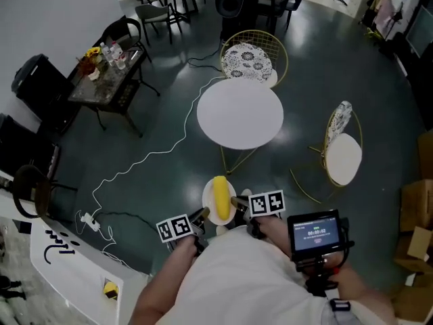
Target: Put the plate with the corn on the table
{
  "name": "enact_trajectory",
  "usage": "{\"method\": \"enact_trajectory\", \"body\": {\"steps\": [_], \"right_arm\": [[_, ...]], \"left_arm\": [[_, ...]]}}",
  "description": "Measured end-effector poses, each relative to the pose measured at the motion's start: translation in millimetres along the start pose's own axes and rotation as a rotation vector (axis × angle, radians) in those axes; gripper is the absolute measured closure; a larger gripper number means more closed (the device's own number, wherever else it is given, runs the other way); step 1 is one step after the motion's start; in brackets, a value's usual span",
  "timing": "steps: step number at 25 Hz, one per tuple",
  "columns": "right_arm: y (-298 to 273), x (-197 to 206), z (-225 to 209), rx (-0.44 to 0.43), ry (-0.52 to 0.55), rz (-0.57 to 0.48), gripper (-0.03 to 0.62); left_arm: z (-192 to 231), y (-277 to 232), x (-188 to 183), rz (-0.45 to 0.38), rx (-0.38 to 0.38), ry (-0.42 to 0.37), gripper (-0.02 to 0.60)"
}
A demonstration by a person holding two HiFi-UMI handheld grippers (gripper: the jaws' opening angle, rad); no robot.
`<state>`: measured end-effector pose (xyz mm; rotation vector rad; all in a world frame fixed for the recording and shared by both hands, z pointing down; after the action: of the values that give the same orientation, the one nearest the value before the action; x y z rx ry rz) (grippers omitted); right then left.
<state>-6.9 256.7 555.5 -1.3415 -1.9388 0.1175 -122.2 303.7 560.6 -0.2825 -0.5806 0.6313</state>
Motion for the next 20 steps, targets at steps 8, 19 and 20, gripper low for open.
{"method": "enact_trajectory", "body": {"steps": [8, 19, 20], "right_arm": [[0, -1, 8, 0.012, 0.006, 0.019, 0.549], [-13, -7, 8, 0.013, -0.007, 0.035, 0.549], [-14, -9, 7, 0.013, -0.008, 0.037, 0.549]], "left_arm": [[-3, 4, -3, 0.002, 0.003, 0.003, 0.545], [4, -3, -15, 0.015, -0.013, 0.009, 0.545], [4, -5, -16, 0.016, -0.015, 0.010, 0.545]]}}
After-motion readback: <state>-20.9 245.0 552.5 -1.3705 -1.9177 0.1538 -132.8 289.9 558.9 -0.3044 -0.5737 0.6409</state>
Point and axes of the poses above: the fingertips, and each gripper's own axes: y backward along the fingers, z to its left, x out of its underside, the point moved 1 cm from there along y, backward along the fingers, and after that the axes turned 12 degrees about -z, right-handed, at the moved point
